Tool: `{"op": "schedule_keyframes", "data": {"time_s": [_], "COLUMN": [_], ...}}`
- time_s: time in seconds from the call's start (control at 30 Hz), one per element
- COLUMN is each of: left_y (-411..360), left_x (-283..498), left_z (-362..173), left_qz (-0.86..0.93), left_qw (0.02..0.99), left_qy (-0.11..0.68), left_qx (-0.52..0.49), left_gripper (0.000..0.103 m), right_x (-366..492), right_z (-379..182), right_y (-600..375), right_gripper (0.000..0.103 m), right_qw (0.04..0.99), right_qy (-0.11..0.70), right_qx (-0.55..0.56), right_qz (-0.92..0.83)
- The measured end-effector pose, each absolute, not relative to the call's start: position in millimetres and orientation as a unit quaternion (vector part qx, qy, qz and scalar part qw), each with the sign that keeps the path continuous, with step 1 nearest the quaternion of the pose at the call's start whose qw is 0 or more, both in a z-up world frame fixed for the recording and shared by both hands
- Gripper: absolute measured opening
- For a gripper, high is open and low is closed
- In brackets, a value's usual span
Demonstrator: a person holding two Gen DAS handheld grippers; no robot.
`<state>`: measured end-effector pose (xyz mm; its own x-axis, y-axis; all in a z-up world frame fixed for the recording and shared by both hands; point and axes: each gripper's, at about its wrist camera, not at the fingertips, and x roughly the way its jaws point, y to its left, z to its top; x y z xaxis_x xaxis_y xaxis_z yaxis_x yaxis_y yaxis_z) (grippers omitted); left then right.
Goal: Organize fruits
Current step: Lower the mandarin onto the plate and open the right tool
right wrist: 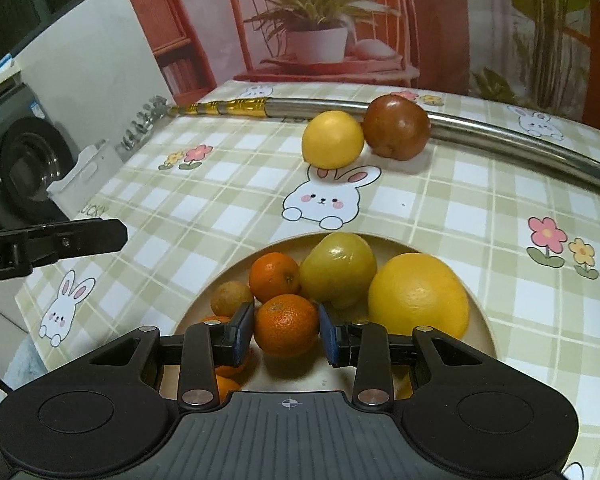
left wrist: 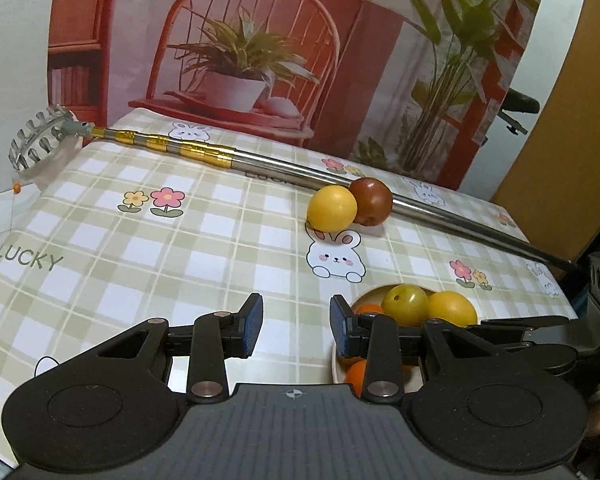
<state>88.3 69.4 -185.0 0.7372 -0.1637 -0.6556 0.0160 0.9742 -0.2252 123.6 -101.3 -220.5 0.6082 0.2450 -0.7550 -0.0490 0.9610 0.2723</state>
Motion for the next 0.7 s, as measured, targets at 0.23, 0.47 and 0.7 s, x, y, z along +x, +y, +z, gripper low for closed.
{"op": "schedule_keyframes", "data": {"time_s": [0.23,0.47,0.7], "left_y": [66.6,59.5,56.0], "left_x": [88.4,88.4,80.9], "left_z": [-188.8,-187.8,-183.7], "left_qz": [-0.050,-0.052,-0.057], "left_qw": [0.925,0.928,0.930], "left_qy": [0.364,0.361,0.354], "left_qx": [-0.093,-0.080,-0.077], "left_gripper": [0.039,0.039,0.039], "right_x": [126.1,123.1,100.4], "right_z": [-222.7,-223.4,-205.8], "right_y": [-101.7,-101.2,-105.7], "right_gripper": [0.033,0.035,0.036], "right_qw": [0.889,0.893,0.919], "right_qy": [0.435,0.425,0.369], "right_qx": [0.116,0.122,0.125], "right_qz": [0.088,0.088,0.065]}}
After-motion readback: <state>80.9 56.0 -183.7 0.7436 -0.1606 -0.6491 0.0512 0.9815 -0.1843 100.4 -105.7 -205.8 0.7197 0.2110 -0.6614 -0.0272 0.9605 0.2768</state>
